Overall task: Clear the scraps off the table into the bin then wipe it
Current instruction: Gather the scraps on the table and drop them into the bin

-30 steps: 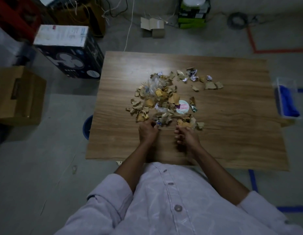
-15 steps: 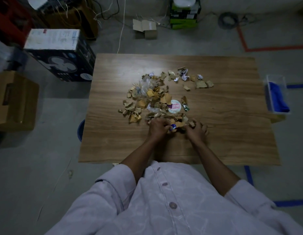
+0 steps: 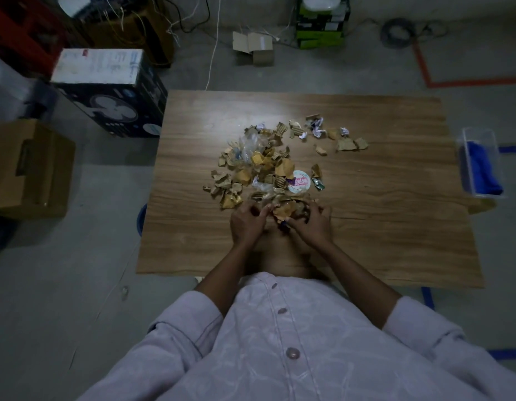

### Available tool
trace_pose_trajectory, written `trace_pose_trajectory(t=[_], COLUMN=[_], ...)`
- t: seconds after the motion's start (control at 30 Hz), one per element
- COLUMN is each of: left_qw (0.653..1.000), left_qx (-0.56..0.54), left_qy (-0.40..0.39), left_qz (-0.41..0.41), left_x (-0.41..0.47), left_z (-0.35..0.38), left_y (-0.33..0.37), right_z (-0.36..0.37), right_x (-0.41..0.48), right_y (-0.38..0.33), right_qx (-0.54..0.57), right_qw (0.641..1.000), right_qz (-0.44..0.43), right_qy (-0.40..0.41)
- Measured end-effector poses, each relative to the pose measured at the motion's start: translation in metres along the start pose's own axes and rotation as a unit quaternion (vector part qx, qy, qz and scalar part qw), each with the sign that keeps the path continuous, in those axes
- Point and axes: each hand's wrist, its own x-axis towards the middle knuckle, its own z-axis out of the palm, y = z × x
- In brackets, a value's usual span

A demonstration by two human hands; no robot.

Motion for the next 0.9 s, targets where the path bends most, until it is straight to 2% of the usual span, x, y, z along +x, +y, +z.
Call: trace_pose_trajectory(t=[0.3,0.4,0.5,0.63,0.7,0.9], left_qw=[0.996,0.994,0.992,0.987,0.982,0.969], left_qx=[0.075,0.098,0.116,0.138,0.163,0.206], left_qy=[0.000,0.030,0.031,-0.069,-0.092,-0.132], left_qz=[-0.038,-0.039,-0.046,-0.035,-0.009,0.046], left_x=[0.015,0.020,0.026,0.035,0.039,0.054], left_z=[-0.021,-0.024,-0.028,-0.028,-0.024,0.004], left_y=[-0.001,-0.001,0.000,0.000,0.004,0.016], right_z=[0.016,0.019,0.018,0.010,0.004,-0.011], right_x=[0.001,-0.004,-0.005,-0.003,-0.002,-0.007], right_y=[-0.019,-0.023,-0.022,-0.019,-0.015,-0.003], right_qx=[-0.173,-0.210,-0.132,-0.040,-0.002,0.056], right_qw=[0.977,0.962,0.979,0.997,0.999,0.997], right_qz=[-0.120,-0.170,-0.150,-0.063,-0.031,-0.014], right_qy=[-0.028,-0.046,-0.044,-0.009,0.010,0.056])
